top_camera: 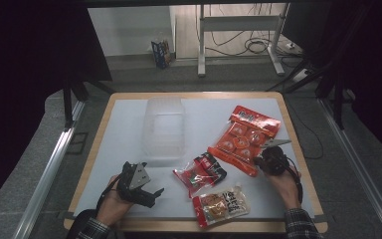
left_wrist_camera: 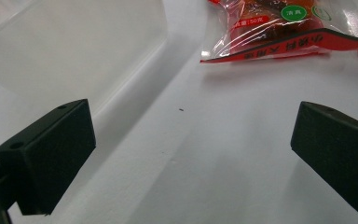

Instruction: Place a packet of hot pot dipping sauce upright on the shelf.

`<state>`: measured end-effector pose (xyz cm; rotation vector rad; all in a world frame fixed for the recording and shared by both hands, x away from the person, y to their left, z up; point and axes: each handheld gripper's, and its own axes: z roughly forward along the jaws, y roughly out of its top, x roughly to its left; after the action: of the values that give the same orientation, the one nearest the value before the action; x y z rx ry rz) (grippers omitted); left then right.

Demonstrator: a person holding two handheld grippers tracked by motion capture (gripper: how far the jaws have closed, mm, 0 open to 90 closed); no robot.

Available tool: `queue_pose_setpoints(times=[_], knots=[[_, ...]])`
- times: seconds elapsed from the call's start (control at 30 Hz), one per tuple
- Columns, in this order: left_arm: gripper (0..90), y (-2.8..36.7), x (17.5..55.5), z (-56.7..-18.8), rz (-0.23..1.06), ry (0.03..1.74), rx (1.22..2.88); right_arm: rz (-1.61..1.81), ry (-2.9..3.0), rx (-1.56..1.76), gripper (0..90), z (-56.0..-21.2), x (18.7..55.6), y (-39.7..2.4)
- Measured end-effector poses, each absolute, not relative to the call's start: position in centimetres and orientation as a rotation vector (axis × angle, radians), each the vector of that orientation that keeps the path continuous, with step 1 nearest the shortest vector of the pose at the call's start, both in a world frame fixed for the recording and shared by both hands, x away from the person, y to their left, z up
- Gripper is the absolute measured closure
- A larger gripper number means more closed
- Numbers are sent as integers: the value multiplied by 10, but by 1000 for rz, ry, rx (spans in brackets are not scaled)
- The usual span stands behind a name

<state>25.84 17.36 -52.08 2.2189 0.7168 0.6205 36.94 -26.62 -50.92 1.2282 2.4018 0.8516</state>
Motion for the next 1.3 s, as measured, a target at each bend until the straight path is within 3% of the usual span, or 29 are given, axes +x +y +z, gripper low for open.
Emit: queue_pose_setpoints(times=[0.63, 0.9, 1.17, 1.3], knots=[[0, 172, 258, -522, 619, 712, 2234, 945, 2532, 1076, 879, -515, 369, -205], [0, 174, 258, -521, 626, 717, 2227, 972, 2427, 1101, 701, -502, 367, -226], [0, 174, 257, -521, 636, 707, 2241, 958, 2281, 1205, 340, -498, 366, -257], [0, 173, 256, -521, 643, 700, 2249, 973, 2219, 1261, 224, -497, 367, -277]])
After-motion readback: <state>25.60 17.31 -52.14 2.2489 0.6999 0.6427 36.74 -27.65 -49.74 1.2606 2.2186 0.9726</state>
